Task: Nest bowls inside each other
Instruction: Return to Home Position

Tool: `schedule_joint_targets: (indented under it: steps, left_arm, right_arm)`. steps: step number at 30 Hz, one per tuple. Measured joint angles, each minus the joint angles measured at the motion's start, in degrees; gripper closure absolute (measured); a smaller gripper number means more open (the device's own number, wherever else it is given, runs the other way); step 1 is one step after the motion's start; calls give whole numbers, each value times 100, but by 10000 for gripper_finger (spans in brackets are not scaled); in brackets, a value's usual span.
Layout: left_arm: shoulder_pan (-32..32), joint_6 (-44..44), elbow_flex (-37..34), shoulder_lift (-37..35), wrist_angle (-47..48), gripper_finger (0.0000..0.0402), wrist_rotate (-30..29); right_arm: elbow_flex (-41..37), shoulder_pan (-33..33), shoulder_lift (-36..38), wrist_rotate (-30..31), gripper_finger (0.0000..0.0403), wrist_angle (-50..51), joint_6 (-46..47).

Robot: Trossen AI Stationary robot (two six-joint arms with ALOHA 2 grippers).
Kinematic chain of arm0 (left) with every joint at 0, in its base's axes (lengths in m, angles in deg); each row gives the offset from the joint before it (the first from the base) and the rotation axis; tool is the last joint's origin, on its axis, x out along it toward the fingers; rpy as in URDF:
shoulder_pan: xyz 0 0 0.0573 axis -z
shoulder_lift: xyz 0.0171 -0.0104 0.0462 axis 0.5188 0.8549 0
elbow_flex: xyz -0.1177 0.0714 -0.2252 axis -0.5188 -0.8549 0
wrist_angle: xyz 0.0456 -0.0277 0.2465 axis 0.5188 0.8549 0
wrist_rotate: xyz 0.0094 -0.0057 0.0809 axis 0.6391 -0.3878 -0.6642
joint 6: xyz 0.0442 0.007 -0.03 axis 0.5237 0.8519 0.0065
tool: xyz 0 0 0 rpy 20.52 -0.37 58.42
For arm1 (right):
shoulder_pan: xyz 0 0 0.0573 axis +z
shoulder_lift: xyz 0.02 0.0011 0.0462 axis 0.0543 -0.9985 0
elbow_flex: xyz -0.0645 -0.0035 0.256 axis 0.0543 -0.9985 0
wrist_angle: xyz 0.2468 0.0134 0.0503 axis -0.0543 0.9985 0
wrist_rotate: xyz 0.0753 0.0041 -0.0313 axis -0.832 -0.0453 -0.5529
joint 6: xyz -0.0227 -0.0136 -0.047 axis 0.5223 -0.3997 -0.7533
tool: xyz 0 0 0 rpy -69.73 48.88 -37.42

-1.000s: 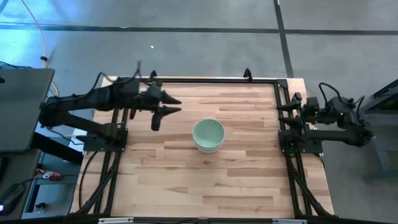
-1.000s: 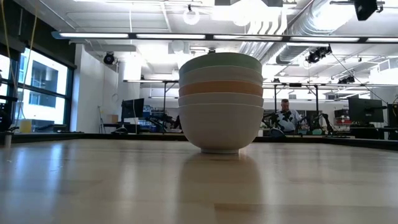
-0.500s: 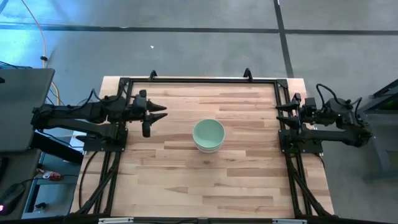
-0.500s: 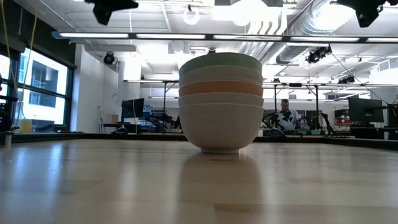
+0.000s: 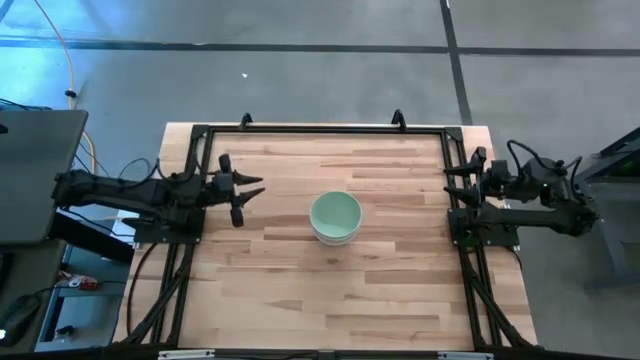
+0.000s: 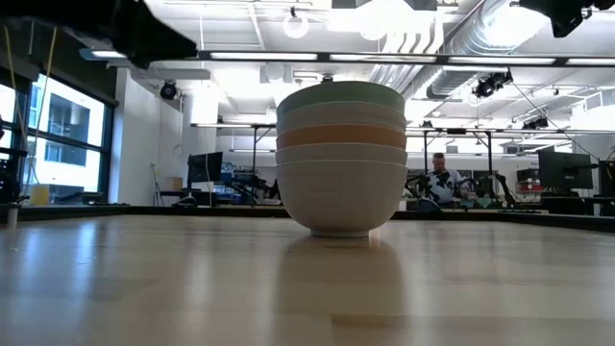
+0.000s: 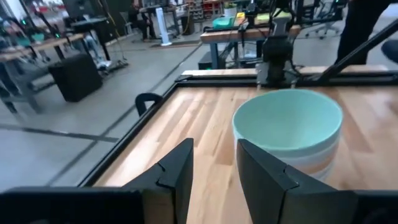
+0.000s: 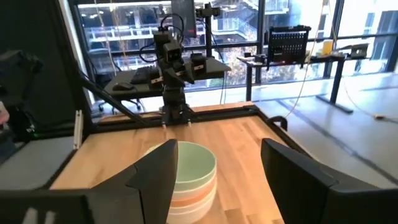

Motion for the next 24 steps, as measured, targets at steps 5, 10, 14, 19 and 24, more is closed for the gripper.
schedule_joint_targets:
  steps: [5, 10, 14, 19, 24]
  left_arm:
    - [3, 407, -635, -397, -558, 288, -41]
    - [-41, 619, -1206, -983, -849, 288, -73]
    - [-124, 664, -1457, -1419, -858, 288, -99]
    - [-206, 807, -1681, -1760, -861, 288, -150]
    - [-264, 713, -1960, -1976, -894, 288, -202]
  right_arm:
    - [0, 0, 0, -5, 179, 1, -404]
    - [0, -1, 0, -10, 179, 26, -698]
    - [2, -1, 0, -15, 179, 37, -747]
    - [2, 0, 0, -20, 179, 60, -721]
    - [2, -1, 0, -22, 179, 79, -710]
